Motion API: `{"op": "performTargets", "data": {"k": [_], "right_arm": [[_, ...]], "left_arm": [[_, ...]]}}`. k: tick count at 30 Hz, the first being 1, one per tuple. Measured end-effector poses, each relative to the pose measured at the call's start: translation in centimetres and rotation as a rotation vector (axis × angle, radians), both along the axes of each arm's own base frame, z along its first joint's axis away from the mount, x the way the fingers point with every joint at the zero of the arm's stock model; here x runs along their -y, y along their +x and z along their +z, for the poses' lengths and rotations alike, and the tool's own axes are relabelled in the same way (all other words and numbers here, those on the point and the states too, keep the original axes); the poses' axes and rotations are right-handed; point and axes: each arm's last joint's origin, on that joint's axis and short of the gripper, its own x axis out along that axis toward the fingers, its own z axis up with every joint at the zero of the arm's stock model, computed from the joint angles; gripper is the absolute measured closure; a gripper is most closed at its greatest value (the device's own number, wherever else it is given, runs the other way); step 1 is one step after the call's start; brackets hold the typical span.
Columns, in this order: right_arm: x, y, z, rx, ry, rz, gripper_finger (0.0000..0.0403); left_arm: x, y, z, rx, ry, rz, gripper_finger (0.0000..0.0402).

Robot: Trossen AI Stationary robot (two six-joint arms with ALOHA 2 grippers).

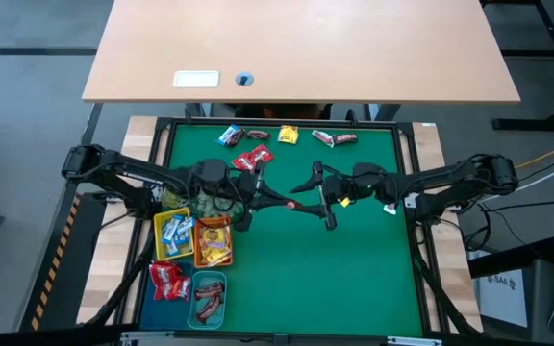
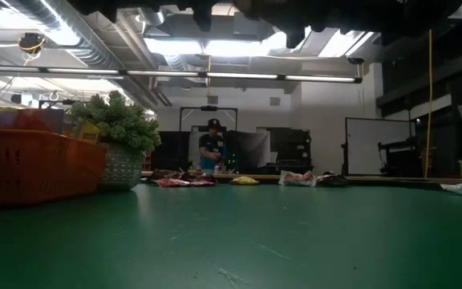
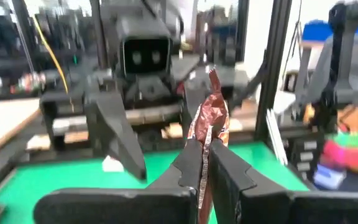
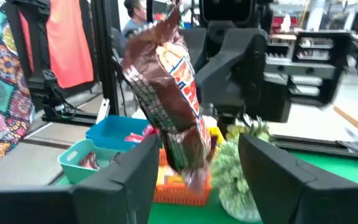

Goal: Sort candy
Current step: Put the brown chocolate into the green basket, then put the white chocolate into the green basket

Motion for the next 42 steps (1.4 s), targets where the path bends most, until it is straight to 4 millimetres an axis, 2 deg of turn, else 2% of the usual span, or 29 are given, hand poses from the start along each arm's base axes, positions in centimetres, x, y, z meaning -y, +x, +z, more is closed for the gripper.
{"op": "performTargets", "data": {"k": [7, 13, 18, 23, 27, 31, 38, 42], "right_arm": [[0.3, -1.5, -0.2, -0.158, -0.011, -0.097, 0.0182], [0.5, -2.8, -0.8, -0.317, -0.032, -0.192, 0.0182], [0.7, -3.4, -1.7, -0.427, -0.049, -0.238, 0.0182], [0.7, -3.5, -2.1, -0.477, -0.002, -0.249, 0.0182], [0.7, -3.5, -2.1, -0.477, 0.004, -0.245, 0.0182], [0.7, -3.5, -2.1, -0.477, 0.006, -0.246, 0.0182], [0.7, -3.5, -2.1, -0.478, 0.006, -0.246, 0.0182], [0.7, -3.5, -2.1, -0.486, 0.077, -0.269, 0.0182]], "left_arm": [[0.5, -2.8, 0.0, -0.247, -0.028, -0.059, 0.0388], [1.9, -6.0, -0.9, -0.577, -0.249, -0.206, 0.0388], [4.6, -8.0, -2.2, -0.902, -0.488, -0.301, 0.0388], [8.1, -8.9, -3.2, -1.101, -0.615, -0.273, 0.0383], [10.2, -9.6, -3.5, -1.178, -0.678, -0.223, 0.0366], [11.3, -10.2, -3.7, -1.219, -0.744, -0.144, 0.0347], [12.0, -11.0, -3.9, -1.258, -0.782, -0.043, 0.0308], [11.8, -10.8, -4.0, -1.184, -0.743, 0.031, 0.0291]]}}
